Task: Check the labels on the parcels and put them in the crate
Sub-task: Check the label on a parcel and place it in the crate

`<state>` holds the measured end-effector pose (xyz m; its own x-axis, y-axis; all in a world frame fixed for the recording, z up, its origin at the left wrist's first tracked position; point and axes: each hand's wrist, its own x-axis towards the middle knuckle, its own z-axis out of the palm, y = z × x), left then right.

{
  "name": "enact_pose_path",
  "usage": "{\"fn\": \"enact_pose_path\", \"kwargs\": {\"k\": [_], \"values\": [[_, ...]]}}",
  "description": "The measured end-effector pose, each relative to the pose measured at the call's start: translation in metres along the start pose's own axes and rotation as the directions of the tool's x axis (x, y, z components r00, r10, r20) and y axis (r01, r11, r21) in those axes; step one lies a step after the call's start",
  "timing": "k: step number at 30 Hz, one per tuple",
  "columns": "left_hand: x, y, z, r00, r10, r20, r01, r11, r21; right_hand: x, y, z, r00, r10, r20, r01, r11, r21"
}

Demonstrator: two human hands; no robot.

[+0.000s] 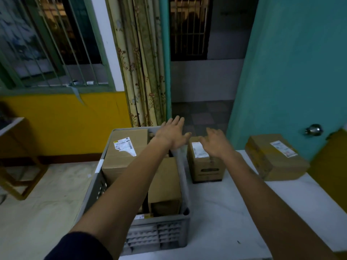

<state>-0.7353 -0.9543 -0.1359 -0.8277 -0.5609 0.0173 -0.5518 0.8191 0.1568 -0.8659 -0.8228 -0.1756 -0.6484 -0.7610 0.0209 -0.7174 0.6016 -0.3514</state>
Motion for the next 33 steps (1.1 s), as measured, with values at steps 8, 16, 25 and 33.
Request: {"fn": "enact_pose_path", "kwargs": {"k": [8, 16, 25, 33], "values": [[0.027, 0.093, -0.024, 0.999, 0.045, -0.002, -0.044, 0.996, 0.079, -0.009, 0.096, -0.095, 0.993, 0.029, -0.115, -0.038, 0.996, -0.080], [0.047, 0.197, -0.022, 0.986, 0.153, -0.067, -0.149, 0.987, 0.061, -0.035, 0.217, -0.166, 0.978, 0.090, -0.188, -0.123, 0.978, -0.171], [0.097, 0.287, -0.007, 0.970, 0.242, -0.018, -0.241, 0.969, 0.043, -0.032, 0.296, -0.202, 0.961, 0.157, -0.226, -0.199, 0.964, -0.177], [0.183, 0.320, 0.004, 0.946, 0.323, -0.027, -0.323, 0.946, 0.001, 0.013, 0.359, -0.223, 0.931, 0.263, -0.254, -0.322, 0.919, -0.226]]}}
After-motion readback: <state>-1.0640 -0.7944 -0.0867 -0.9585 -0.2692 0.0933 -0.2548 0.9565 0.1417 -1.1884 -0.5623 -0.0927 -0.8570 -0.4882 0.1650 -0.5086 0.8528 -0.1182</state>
